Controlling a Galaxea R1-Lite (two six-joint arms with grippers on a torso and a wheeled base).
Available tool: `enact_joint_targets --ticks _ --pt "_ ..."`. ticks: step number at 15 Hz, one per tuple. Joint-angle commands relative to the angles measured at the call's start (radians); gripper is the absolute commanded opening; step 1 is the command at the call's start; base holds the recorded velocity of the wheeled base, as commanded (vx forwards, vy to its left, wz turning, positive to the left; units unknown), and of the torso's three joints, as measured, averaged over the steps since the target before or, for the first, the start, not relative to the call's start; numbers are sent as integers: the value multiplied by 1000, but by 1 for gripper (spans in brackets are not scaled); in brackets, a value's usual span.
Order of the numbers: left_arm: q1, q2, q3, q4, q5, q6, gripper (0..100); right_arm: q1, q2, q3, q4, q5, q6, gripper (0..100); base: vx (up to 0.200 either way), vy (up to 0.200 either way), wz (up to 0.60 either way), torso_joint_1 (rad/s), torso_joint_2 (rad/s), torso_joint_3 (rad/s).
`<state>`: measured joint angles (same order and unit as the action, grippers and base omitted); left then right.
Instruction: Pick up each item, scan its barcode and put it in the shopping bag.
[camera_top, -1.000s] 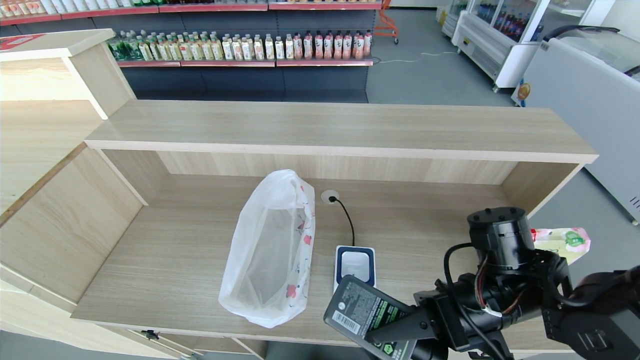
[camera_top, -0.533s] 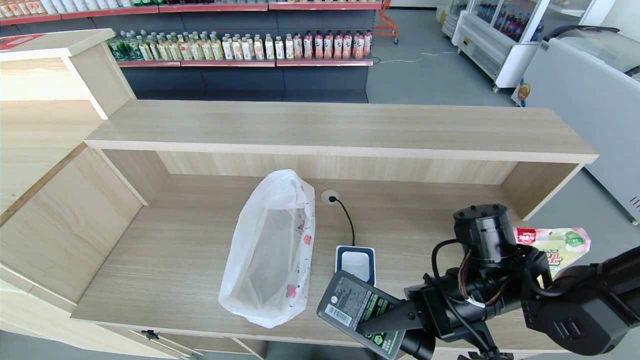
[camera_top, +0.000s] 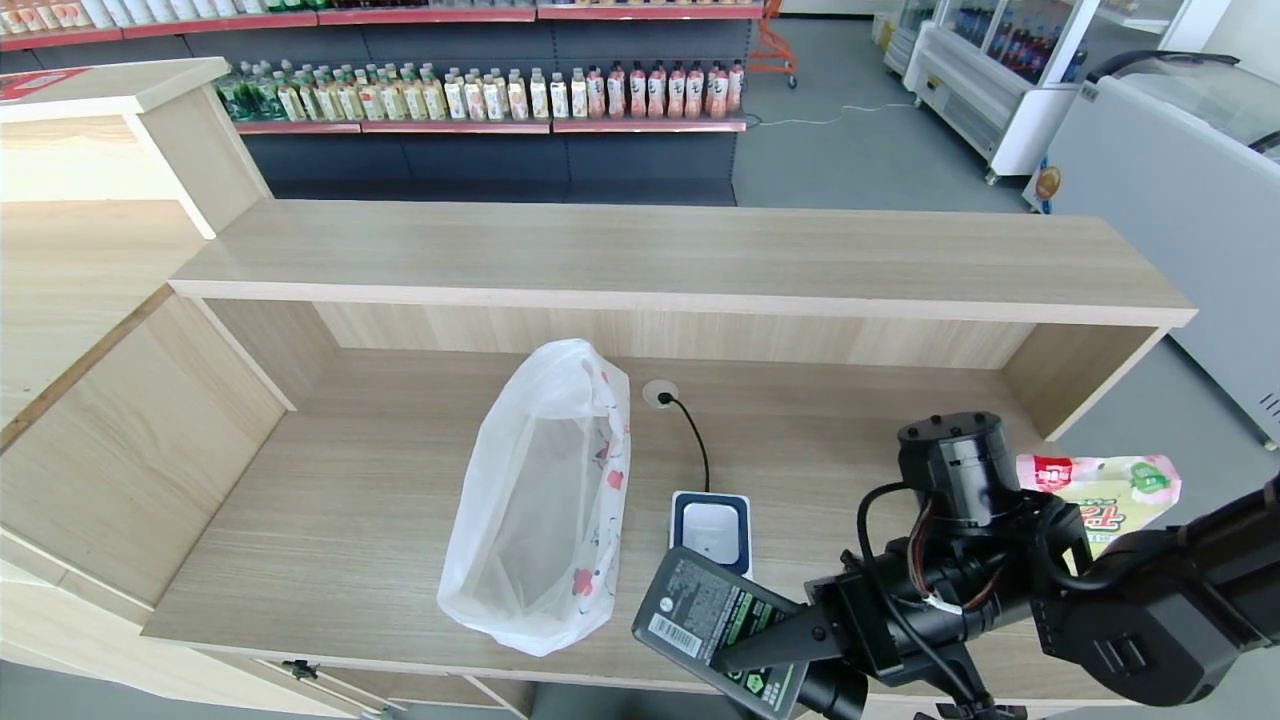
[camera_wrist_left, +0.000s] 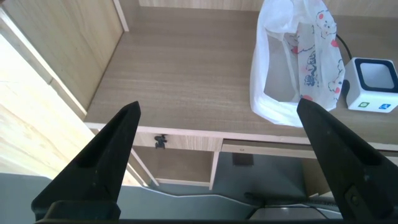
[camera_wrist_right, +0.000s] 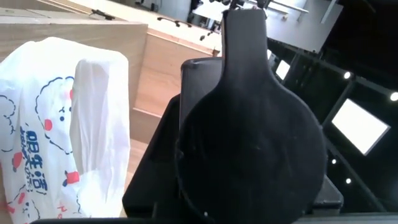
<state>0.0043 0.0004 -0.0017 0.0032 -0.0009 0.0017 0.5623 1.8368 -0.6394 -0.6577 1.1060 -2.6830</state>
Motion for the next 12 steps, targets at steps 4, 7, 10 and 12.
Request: enact_joint_targets --ticks 4,7,10,12 --pt "0 0 0 0 -1 0 100 -140 -350 18 15 -71 608 0 0 0 0 0 0 0" --pt "0 0 0 0 -1 0 100 -519 -554 144 75 -109 1034 0 0 0 0 0 0 0" --pt "0 0 0 0 -1 0 100 -576 -588 124 95 -115 1715 0 0 0 0 0 0 0" --pt "0 0 0 0 -1 0 100 -581 -582 162 96 -164 2160 0 0 0 0 0 0 0"
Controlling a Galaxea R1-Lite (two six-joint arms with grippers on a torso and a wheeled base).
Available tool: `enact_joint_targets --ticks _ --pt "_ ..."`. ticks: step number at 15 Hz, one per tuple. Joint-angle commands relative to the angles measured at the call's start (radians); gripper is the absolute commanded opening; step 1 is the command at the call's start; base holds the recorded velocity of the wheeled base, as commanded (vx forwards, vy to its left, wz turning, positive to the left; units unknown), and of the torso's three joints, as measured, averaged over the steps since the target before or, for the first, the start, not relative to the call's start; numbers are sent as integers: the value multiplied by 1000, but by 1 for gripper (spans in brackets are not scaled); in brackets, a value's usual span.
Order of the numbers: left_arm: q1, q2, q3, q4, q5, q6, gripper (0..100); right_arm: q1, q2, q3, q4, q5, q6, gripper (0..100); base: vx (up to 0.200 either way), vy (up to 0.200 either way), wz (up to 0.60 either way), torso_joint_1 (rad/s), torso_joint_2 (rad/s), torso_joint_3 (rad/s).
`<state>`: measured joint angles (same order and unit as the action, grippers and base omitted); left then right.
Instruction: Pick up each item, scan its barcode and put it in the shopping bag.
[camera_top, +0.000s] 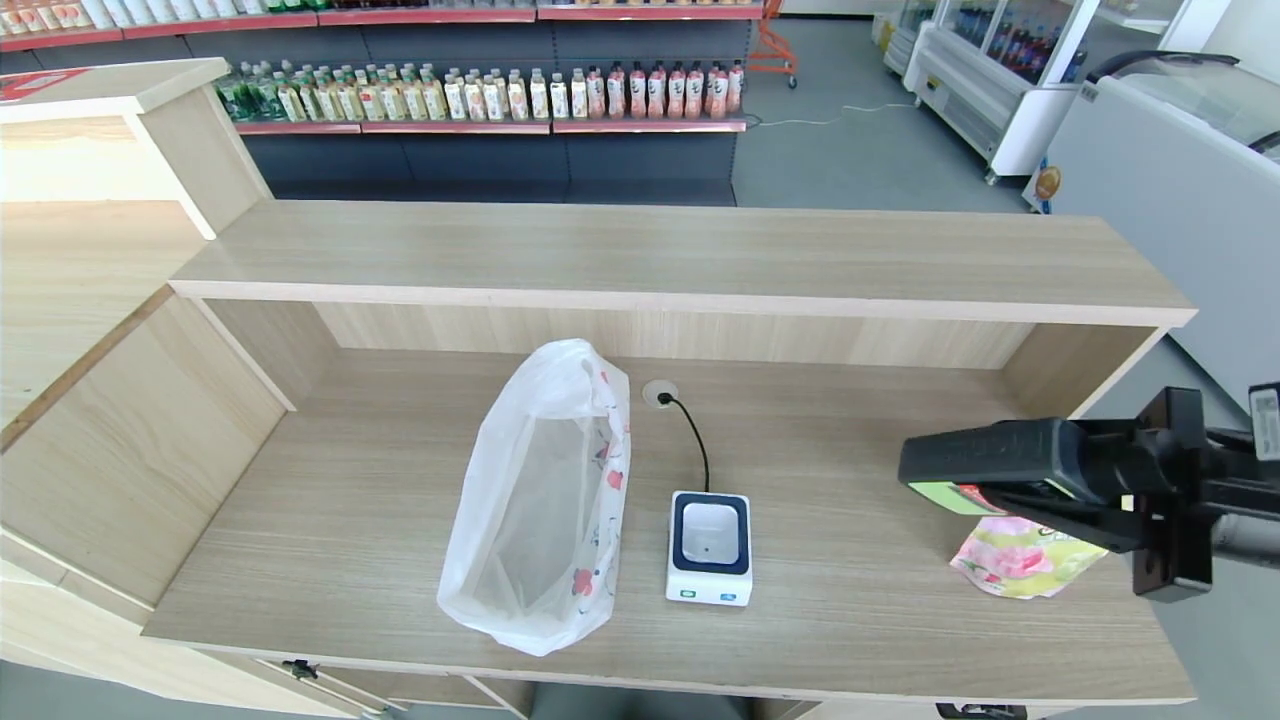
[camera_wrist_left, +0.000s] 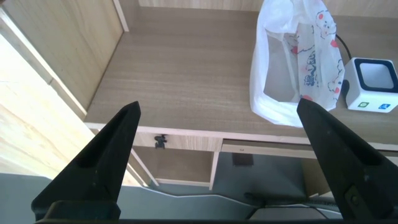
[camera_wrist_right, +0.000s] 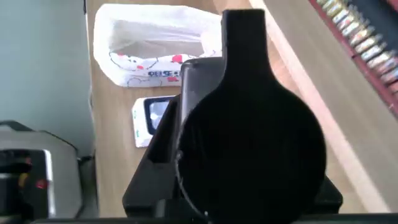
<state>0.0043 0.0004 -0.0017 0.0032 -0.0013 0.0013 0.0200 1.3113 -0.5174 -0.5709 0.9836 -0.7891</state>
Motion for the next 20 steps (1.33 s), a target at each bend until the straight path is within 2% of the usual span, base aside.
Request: enact_joint_targets --ticks 1,2,3,5,6,7,10,12,18,20 --pt "0 0 0 0 0 0 100 -31 -52 65 9 -102 458 0 0 0 0 0 0 0" --pt "0 0 0 0 0 0 100 -26 -49 79 11 -128 585 0 0 0 0 0 0 0" --pt "0 0 0 0 0 0 100 12 -14 82 3 -169 844 0 0 0 0 0 0 0" --pt "0 0 0 0 0 0 100 32 69 56 -7 -189 1032 0 0 0 0 0 0 0" --pt "0 0 0 0 0 0 100 34 85 54 -12 -189 1053 0 0 0 0 0 0 0" --pt "0 0 0 0 0 0 100 58 180 31 -61 -189 1136 0 0 0 0 0 0 0" --pt "0 0 0 0 0 0 100 83 388 0 -219 -200 1147 0 0 0 0 0 0 0" --pt "0 0 0 0 0 0 100 86 460 -19 -271 -218 1147 0 0 0 0 0 0 0" --pt "0 0 0 0 0 0 100 149 505 -44 -276 -240 1147 0 0 0 0 0 0 0" --pt "0 0 0 0 0 3 100 182 531 -49 -282 -287 1145 0 0 0 0 0 0 0"
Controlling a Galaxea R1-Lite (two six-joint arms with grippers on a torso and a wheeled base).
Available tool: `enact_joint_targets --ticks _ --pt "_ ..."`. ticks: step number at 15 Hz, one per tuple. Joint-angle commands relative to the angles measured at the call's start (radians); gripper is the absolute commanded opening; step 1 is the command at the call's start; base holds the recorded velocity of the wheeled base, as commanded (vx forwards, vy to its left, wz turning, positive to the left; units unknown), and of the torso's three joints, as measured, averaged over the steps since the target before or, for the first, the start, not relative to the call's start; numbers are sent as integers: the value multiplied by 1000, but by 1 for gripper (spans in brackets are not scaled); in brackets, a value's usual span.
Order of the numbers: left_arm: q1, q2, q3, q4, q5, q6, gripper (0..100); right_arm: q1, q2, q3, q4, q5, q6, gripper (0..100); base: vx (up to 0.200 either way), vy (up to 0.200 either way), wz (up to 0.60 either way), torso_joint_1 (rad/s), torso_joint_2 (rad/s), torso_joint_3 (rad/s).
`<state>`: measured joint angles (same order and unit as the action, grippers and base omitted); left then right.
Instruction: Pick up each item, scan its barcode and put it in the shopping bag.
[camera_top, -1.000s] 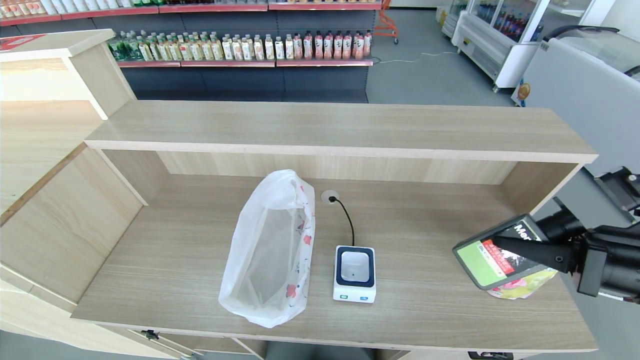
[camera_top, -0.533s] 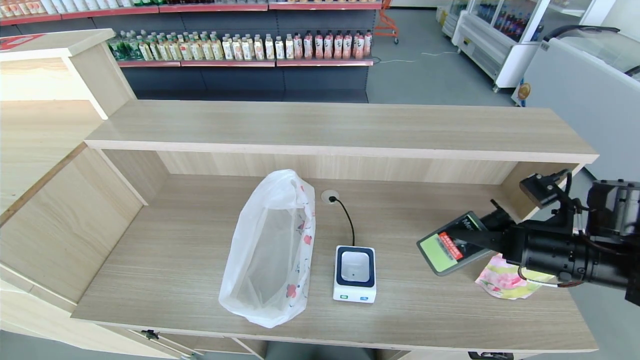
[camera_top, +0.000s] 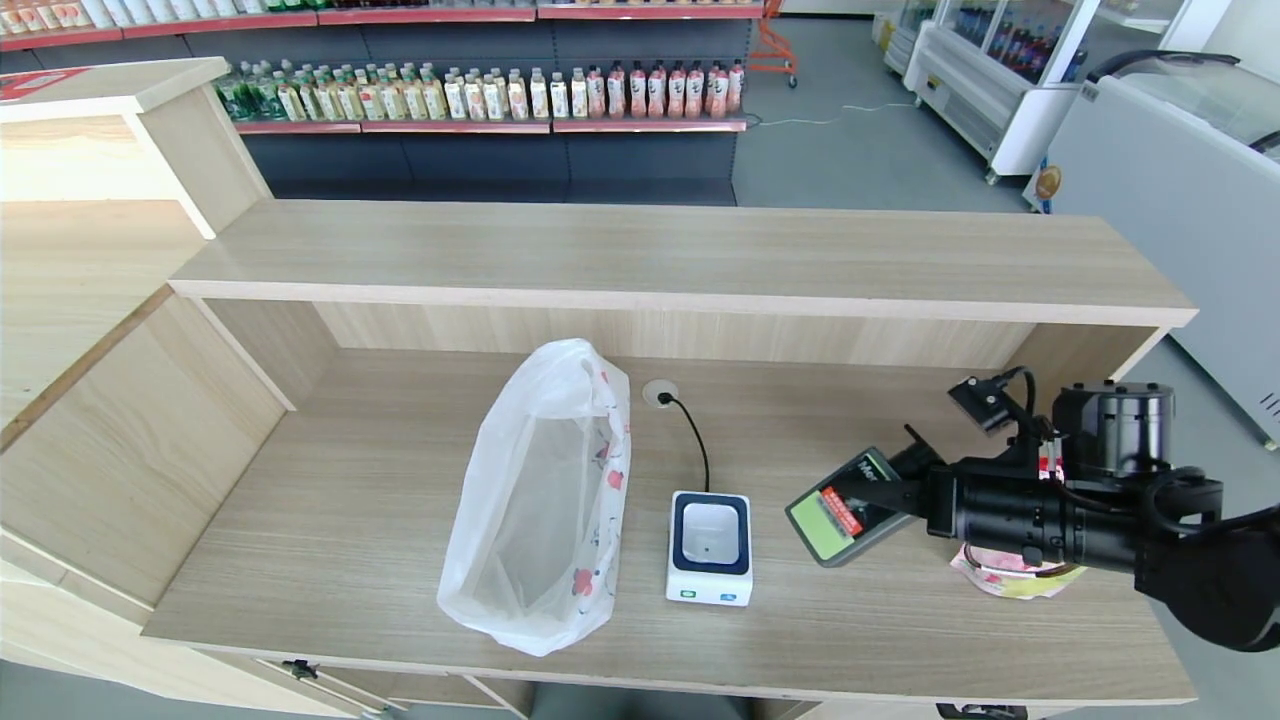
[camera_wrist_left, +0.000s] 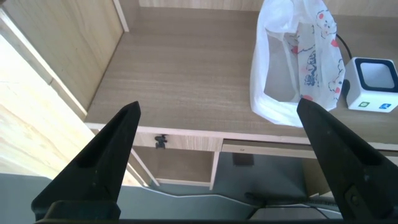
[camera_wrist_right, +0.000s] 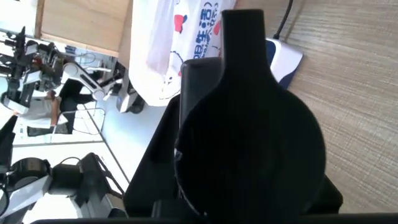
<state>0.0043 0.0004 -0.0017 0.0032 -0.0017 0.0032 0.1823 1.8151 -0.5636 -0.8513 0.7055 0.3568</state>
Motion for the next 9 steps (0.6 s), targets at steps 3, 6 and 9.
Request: enact_joint_targets --ticks 3,6,9 --pt "0 0 0 0 0 1 100 55 61 -7 -40 -44 1 0 0 67 0 -1 1 1" --pt "0 0 0 0 0 0 100 80 81 -13 -74 -51 1 0 0 200 0 6 2 1" --pt "0 0 0 0 0 1 100 118 115 -47 -74 -129 1 0 0 0 0 0 0 0"
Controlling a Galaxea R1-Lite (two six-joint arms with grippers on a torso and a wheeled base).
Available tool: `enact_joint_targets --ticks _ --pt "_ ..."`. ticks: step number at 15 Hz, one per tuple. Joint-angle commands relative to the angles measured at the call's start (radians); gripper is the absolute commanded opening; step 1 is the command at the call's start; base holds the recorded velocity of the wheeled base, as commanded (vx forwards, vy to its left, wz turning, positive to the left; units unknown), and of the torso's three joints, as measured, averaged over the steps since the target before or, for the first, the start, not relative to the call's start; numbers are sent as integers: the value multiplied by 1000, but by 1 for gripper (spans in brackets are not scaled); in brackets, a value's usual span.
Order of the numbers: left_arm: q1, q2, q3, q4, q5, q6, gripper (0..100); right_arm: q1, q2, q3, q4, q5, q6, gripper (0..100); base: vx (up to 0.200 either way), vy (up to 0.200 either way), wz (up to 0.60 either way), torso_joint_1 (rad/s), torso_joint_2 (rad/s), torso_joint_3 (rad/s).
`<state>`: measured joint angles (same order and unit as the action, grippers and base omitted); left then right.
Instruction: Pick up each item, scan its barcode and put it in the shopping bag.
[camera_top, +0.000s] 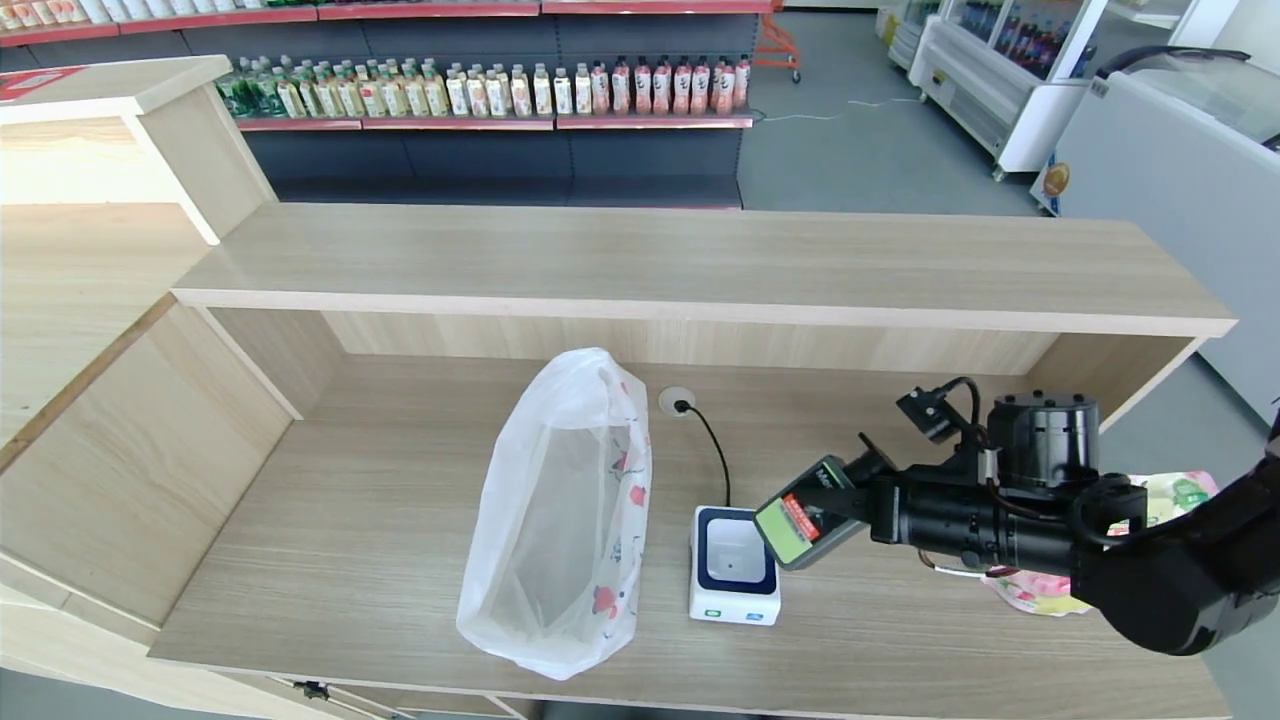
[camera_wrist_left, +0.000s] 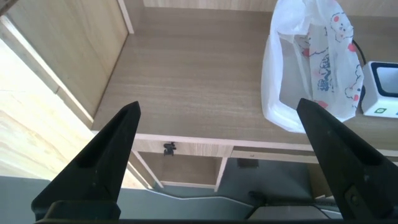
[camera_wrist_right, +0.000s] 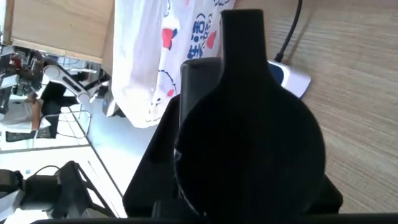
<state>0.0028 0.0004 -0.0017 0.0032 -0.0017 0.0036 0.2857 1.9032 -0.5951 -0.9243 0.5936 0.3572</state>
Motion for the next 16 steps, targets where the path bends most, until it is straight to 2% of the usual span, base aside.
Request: enact_joint_targets --ticks 1,7,12,16 --pt "2 0 0 0 0 1 100 24 50 -35 -1 -41 0 0 0 0 0 0 0 0" --pt "2 0 0 0 0 -1 100 95 208 -158 -4 -222 -6 0 0 0 0 0 0 0" --pt "2 0 0 0 0 1 100 148 269 -184 -45 -235 -4 0 0 0 0 0 0 0" --pt "2 0 0 0 0 -1 100 173 307 -186 -54 -310 -6 0 0 0 0 0 0 0"
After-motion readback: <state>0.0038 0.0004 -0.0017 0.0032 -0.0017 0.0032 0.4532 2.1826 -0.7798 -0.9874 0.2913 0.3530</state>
